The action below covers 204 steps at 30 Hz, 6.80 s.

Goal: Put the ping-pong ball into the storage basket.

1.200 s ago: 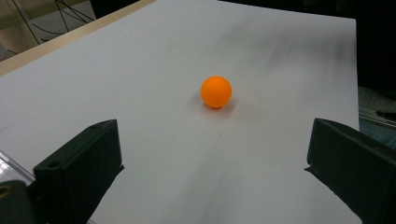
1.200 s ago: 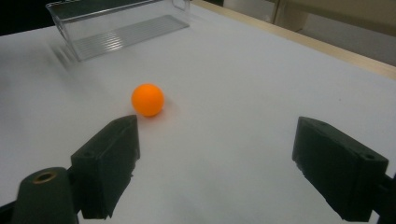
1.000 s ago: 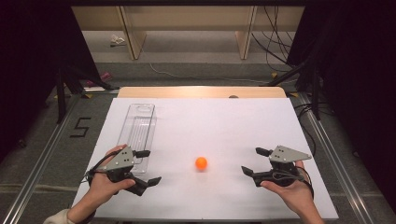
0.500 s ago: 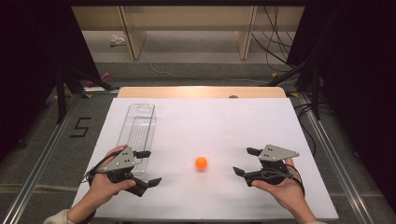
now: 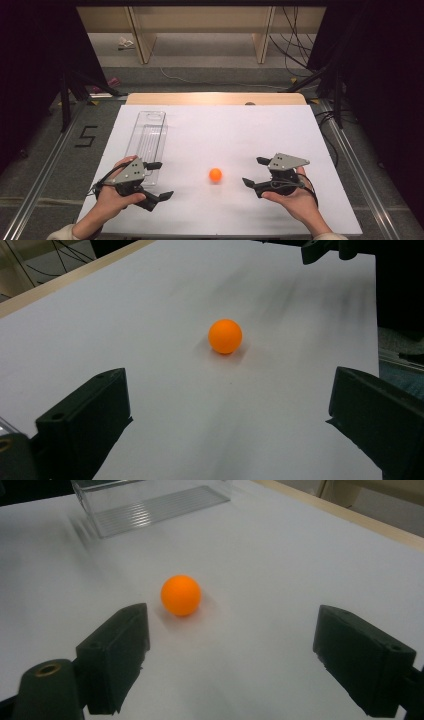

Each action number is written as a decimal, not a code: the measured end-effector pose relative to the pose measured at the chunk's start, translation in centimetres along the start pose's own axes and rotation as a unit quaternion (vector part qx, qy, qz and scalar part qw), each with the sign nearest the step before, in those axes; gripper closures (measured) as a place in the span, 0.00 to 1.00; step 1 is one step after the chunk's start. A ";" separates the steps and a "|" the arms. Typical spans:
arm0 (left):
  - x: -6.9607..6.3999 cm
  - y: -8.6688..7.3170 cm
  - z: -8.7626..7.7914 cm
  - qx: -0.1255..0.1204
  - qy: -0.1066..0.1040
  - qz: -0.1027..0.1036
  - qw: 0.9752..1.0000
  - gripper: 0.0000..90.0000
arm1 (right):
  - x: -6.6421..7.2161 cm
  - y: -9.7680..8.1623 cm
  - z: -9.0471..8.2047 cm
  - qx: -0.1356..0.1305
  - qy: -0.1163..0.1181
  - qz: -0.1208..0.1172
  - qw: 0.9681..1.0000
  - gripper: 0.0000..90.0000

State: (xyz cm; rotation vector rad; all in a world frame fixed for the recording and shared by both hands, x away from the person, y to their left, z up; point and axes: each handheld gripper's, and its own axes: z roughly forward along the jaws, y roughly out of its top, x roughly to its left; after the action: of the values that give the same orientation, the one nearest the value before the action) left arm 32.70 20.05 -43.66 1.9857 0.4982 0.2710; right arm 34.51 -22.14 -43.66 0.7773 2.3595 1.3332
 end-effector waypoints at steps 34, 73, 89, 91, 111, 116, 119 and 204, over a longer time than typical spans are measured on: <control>0.0 0.0 0.0 0.000 -0.001 0.003 1.000 0.03 | 0.8 1.5 4.5 0.024 0.032 -0.018 0.999 0.18; -0.1 0.1 0.0 0.000 -0.004 0.004 1.000 0.03 | 2.2 2.2 10.0 0.070 0.067 -0.042 0.994 0.18; -0.1 0.1 0.0 -0.001 -0.005 0.005 1.000 0.03 | 2.3 1.9 11.9 0.092 0.074 -0.042 0.992 0.19; -0.1 0.1 0.0 -0.001 -0.006 0.005 1.000 0.03 | 2.2 1.9 12.2 0.096 0.076 -0.040 0.992 0.21; -0.2 0.1 0.0 0.000 -0.007 0.006 1.000 0.03 | 2.1 1.5 13.2 0.116 0.085 -0.036 0.989 0.38; -0.2 0.1 0.0 0.000 -0.007 0.006 1.000 0.03 | 2.0 1.4 13.3 0.118 0.085 -0.035 0.989 0.41; -0.2 0.1 0.0 0.000 -0.007 0.006 1.000 0.03 | 2.1 1.4 13.3 0.120 0.085 -0.035 0.988 0.43; -0.2 0.1 0.0 -0.001 -0.010 0.008 1.000 0.03 | 2.1 4.8 11.0 0.038 0.064 -0.038 0.997 0.57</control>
State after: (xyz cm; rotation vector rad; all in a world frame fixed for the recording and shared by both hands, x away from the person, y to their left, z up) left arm 32.51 19.91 -43.55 1.9891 0.4705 0.2614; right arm 39.95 -11.37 -45.16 0.6341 2.5253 1.3054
